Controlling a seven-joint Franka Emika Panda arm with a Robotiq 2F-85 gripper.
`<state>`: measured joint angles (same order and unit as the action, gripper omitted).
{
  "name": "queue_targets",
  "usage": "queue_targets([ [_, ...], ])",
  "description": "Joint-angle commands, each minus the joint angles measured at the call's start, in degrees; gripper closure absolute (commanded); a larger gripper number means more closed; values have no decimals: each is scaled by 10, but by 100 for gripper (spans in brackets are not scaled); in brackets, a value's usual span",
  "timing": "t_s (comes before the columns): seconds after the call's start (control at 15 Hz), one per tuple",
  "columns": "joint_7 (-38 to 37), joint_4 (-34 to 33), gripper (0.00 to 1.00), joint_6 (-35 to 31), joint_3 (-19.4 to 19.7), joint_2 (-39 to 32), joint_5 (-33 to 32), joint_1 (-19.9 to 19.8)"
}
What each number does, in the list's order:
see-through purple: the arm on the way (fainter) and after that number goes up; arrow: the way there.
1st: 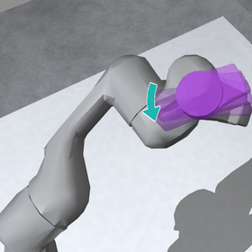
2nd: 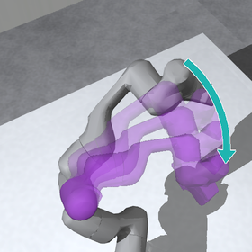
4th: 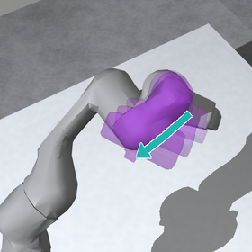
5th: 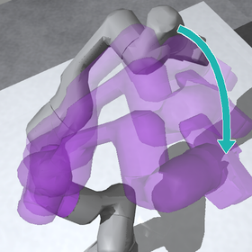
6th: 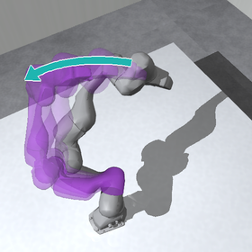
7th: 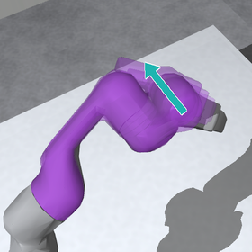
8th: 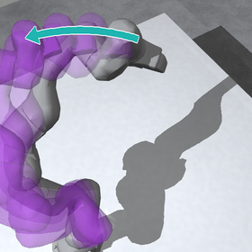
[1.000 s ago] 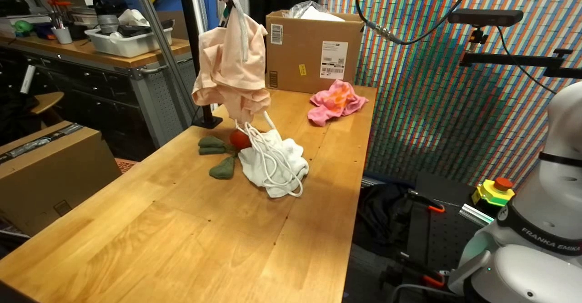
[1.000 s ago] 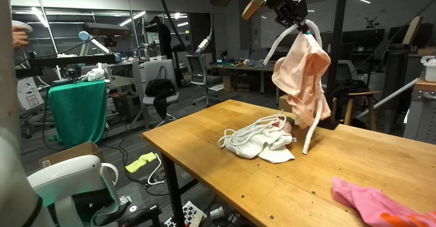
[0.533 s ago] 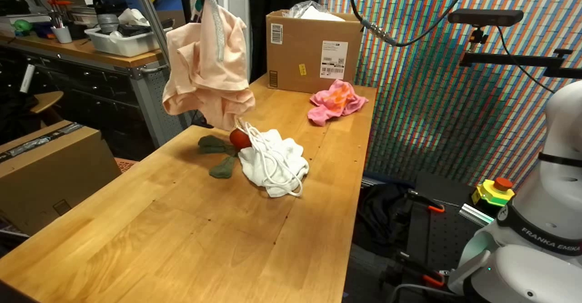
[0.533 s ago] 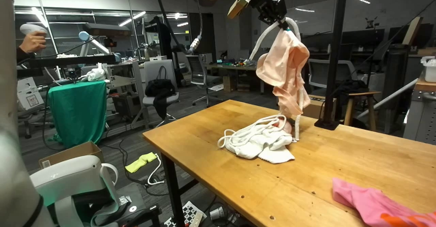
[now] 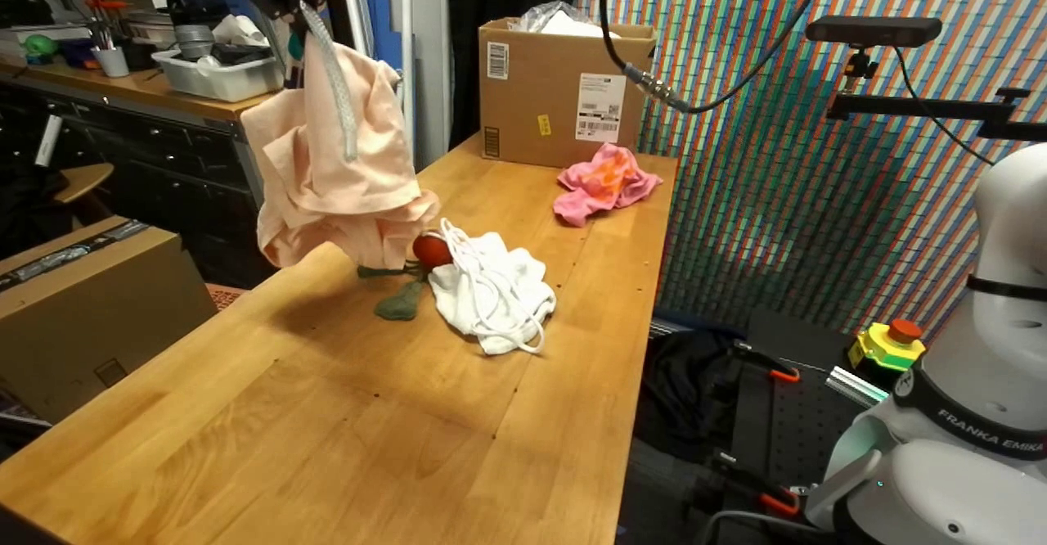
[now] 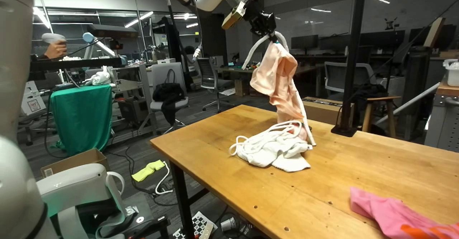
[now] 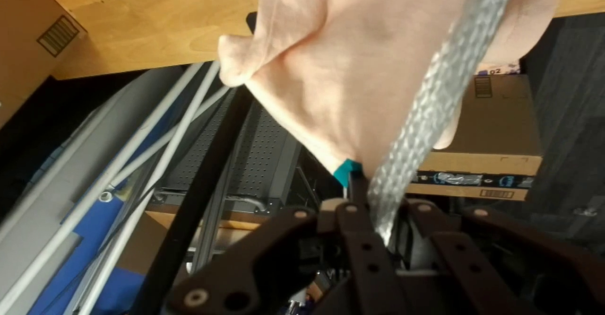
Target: Move the pink shirt to the right, move the thick white rope to the left, move the peach shirt to the right, move the white towel to the left, move the radish backwards
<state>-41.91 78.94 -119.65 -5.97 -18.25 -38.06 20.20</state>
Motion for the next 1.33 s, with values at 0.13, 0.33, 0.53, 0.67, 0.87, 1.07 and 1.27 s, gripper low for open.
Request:
queue_targets([
  [0.13,4,-68,96,11,-12,-59,2,46],
  [0.33,5,-80,96,8,-13,-83,4,69],
  [0.53,5,-73,96,2,-19,-100,0,82],
  [0.67,16,-56,96,1,-24,-108,4,86],
  [0.87,29,-29,96,-4,-32,-120,11,86],
  [1.07,50,8,96,-2,-45,-126,16,84],
  [1.27,60,50,96,-6,-54,-133,11,86],
])
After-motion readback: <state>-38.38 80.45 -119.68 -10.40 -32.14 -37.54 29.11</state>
